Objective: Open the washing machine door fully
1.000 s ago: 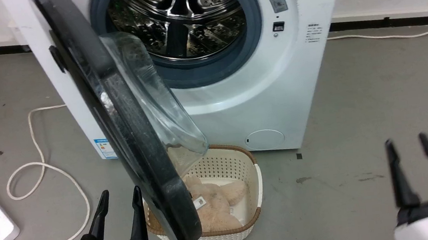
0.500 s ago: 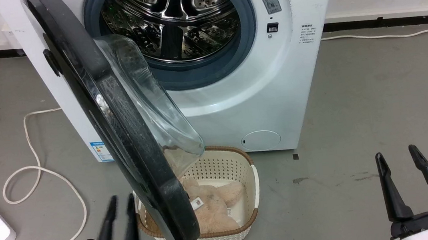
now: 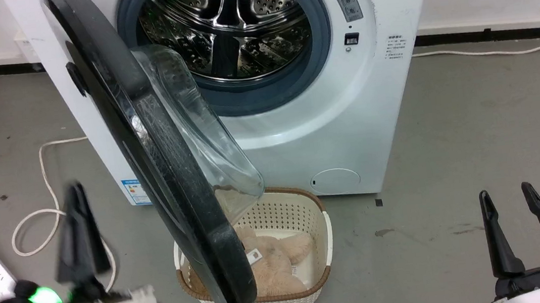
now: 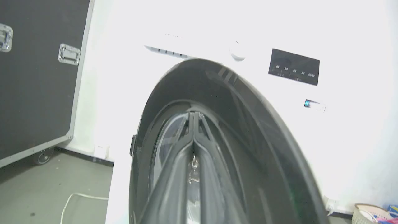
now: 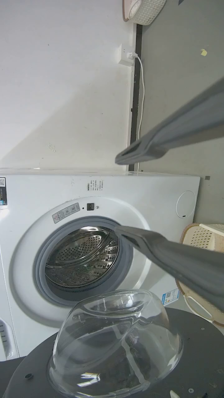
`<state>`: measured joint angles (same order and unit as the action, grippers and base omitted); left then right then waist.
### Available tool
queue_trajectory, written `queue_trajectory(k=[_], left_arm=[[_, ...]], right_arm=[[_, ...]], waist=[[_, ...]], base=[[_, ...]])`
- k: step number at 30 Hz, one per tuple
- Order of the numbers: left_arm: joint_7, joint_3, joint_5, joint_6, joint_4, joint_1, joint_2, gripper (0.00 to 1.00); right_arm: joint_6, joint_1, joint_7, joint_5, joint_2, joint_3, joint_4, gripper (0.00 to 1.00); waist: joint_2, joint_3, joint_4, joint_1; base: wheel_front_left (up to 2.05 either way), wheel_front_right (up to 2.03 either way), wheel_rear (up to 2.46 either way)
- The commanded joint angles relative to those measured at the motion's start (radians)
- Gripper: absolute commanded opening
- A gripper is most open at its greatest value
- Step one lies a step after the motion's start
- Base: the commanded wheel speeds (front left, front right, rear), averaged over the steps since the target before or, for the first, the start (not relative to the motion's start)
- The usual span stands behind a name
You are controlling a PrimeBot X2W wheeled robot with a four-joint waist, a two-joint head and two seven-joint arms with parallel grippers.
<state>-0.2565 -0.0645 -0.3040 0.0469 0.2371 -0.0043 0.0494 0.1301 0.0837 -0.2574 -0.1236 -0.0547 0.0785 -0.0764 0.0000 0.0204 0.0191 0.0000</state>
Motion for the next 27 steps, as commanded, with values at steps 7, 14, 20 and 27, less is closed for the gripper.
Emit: queue_trajectory(k=[7, 14, 20, 27], left_arm=[[-0.003, 0.084, 0.056, -0.009, 0.184, -0.103, 0.001, 0.0], [0.083, 0.222, 0.109, -0.021, 0.243, -0.11, 0.001, 0.0], [0.13, 0.38, 0.107, -0.02, 0.208, -0.058, 0.001, 0.0], [0.172, 0.541, 0.033, -0.049, 0.025, 0.01, 0.001, 0.0]], right_arm=[[0.001, 0.016, -0.004, -0.008, 0.004, 0.001, 0.007, 1.0], [0.001, 0.013, -0.004, -0.012, 0.004, -0.003, 0.009, 1.0], [0.001, 0.011, -0.004, -0.012, 0.004, 0.004, 0.011, 1.0], [0.001, 0.006, -0.004, -0.015, 0.004, -0.004, 0.018, 1.0]], waist=[[0.0, -0.022, 0.011, 0.0], [0.0, -0.032, 0.009, 0.0], [0.0, -0.033, 0.008, 0.0], [0.0, -0.03, 0.007, 0.0]], base=[[0.0, 0.0, 0.0], [0.0, 0.0, 0.0], [0.0, 0.0, 0.0], [0.0, 0.0, 0.0]])
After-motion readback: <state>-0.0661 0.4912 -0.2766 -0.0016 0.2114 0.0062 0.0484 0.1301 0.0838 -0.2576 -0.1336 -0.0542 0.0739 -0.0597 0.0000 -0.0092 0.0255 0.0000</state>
